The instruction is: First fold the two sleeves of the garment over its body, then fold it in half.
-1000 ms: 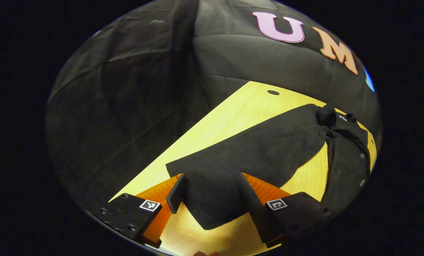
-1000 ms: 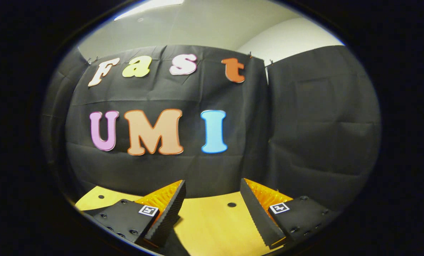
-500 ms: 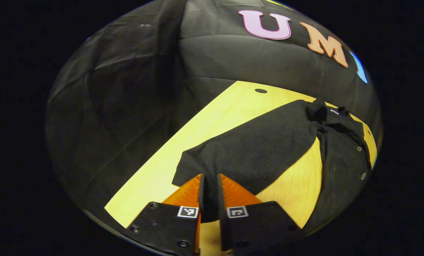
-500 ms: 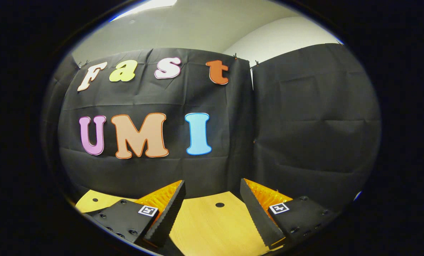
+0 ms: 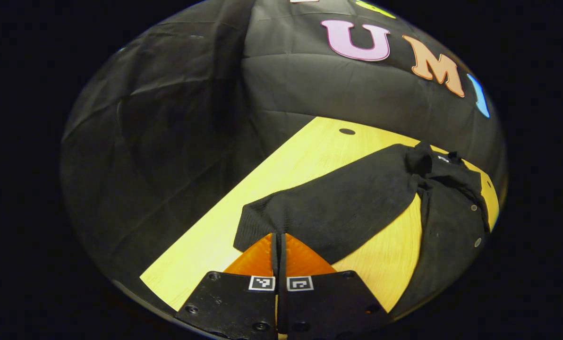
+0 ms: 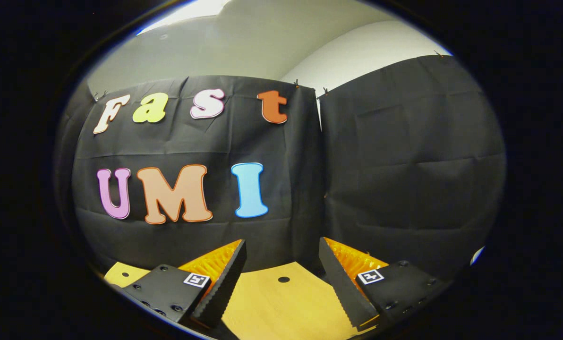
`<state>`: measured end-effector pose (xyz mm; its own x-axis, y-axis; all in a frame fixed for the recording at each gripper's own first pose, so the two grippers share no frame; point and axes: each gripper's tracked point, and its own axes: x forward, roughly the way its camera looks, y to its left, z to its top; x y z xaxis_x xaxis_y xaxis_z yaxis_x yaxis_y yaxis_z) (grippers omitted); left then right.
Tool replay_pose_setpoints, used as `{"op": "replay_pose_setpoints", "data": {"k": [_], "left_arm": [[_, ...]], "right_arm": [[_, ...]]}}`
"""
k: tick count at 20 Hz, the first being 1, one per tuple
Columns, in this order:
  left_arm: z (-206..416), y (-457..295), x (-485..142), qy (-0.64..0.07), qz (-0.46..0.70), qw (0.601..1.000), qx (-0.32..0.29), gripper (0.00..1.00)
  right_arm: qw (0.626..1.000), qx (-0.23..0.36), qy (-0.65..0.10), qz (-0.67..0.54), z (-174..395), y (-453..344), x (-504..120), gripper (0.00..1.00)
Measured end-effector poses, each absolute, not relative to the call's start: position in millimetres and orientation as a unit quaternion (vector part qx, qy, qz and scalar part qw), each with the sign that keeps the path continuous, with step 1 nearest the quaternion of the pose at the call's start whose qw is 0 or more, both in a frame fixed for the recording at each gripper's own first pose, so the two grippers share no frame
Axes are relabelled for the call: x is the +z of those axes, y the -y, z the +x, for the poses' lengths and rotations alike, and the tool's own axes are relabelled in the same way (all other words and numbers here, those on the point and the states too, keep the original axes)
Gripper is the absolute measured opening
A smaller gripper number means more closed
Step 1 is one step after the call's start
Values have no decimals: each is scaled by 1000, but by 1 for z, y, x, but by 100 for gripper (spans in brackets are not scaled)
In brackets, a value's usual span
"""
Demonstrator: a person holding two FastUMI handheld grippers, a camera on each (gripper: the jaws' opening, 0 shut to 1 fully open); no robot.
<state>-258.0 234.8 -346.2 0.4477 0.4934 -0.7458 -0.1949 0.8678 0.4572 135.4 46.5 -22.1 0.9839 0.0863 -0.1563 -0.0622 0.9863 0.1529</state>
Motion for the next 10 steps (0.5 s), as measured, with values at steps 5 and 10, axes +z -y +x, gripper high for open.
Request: {"op": "replay_pose_setpoints", "data": {"k": [5,10], "left_arm": [[-168,-206,-296,-397,162,886,176,0],[-84,-137,-297,-367,158,910,110,0]], "right_arm": [[992,24,-92,86,135,-20,-36,97],[989,4,-99,107,143,21,-54,97]]}}
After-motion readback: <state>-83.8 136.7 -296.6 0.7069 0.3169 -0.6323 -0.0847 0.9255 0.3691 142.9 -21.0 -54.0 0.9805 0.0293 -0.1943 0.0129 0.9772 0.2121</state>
